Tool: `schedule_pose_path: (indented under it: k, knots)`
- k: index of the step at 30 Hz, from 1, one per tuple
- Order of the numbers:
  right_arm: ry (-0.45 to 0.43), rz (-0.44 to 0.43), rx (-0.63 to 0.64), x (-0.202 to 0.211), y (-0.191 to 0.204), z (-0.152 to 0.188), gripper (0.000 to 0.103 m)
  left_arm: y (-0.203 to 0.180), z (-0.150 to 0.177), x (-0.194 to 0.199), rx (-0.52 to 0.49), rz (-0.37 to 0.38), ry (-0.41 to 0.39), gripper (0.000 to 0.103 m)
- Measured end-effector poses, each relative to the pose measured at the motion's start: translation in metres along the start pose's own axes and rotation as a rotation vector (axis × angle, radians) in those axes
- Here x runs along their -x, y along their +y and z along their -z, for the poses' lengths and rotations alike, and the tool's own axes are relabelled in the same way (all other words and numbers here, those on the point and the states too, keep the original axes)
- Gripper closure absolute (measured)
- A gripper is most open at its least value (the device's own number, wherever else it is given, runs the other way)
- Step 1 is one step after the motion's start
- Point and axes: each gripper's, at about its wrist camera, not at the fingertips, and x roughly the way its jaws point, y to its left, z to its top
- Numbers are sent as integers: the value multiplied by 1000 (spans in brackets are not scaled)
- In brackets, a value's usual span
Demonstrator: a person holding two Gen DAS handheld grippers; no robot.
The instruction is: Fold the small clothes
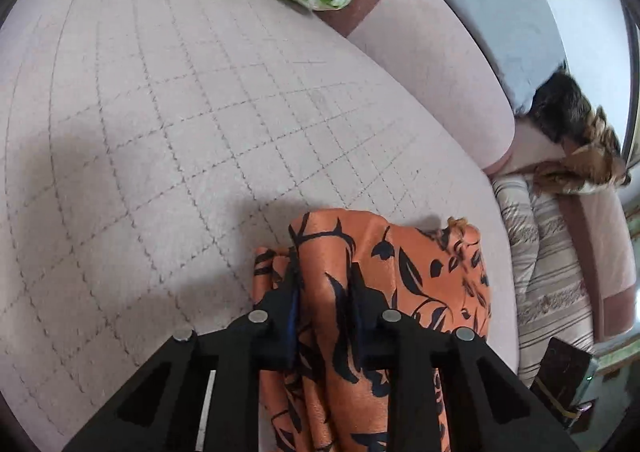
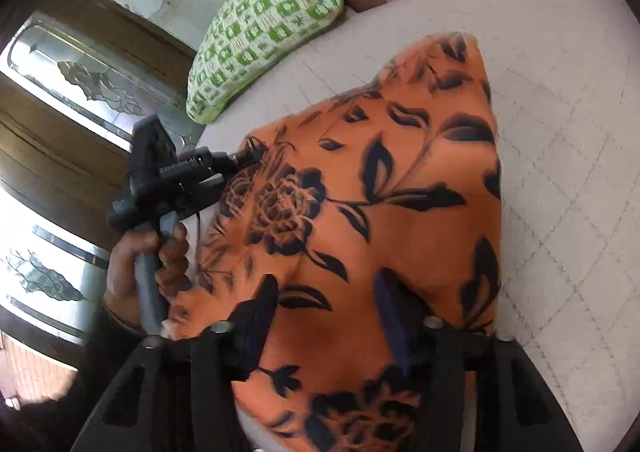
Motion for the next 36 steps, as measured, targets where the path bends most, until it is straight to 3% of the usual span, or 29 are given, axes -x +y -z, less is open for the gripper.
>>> schedule_pose_path:
  k: [4, 7, 8, 10, 11, 13, 15, 18, 21, 23, 24, 26, 30, 31, 33, 34, 36]
  knots:
    - [10, -11, -32, 7, -3, -2, 58, -13, 11, 30, -11, -35, -44, 74]
    - [-7, -10, -16, 10, -3, 4, 58, -22, 27, 49, -31, -1, -99, 58]
    - [-13, -9, -17, 10, -3, 5, 58, -25, 32, 47, -63, -49, -92, 56]
    - [-12, 4, -22, 9, -2, 7, 58, -19, 34, 27, -65, -217, -20, 54]
    - [-4, 13, -26, 8, 3, 5, 58, -11, 36, 26, -16, -205, -9, 55]
    - [-8, 29, -20, 13, 19, -1, 59, -15, 42, 48, 33, -168, -79, 56]
    - [-70, 1, 14, 39, 32, 8, 55, -34, 58, 76, -33, -175, -168, 54]
    - [-112, -37, 17, 63, 39, 24, 46, -59, 97, 102, -117, -138, -198, 49]
    - [-55, -74, -40, 52, 24, 39, 32, -58, 132, 97, -124, -140, -147, 48]
    - [13, -67, -136, 30, -2, 47, 32, -47, 143, 73, -101, -240, -72, 47]
    - [-16, -101, -174, 32, -8, 49, 33, -37, 148, 63, -66, -257, -35, 47]
    - [-28, -96, -179, 43, -1, 47, 33, -33, 156, 74, -16, -204, -74, 47]
    - [-76, -130, -88, 62, 21, 50, 31, -52, 172, 101, -87, -184, -159, 47]
    - [-62, -132, -97, 58, 19, 51, 30, -53, 177, 102, -95, -190, -154, 47]
    - [12, -105, -160, 34, 3, 59, 27, -45, 182, 82, -84, -271, -87, 46]
    - [11, -138, -193, 31, -4, 60, 27, -36, 184, 73, -53, -289, -47, 47]
    - [-31, -166, -220, 46, -2, 58, 28, -40, 186, 86, -44, -252, -87, 47]
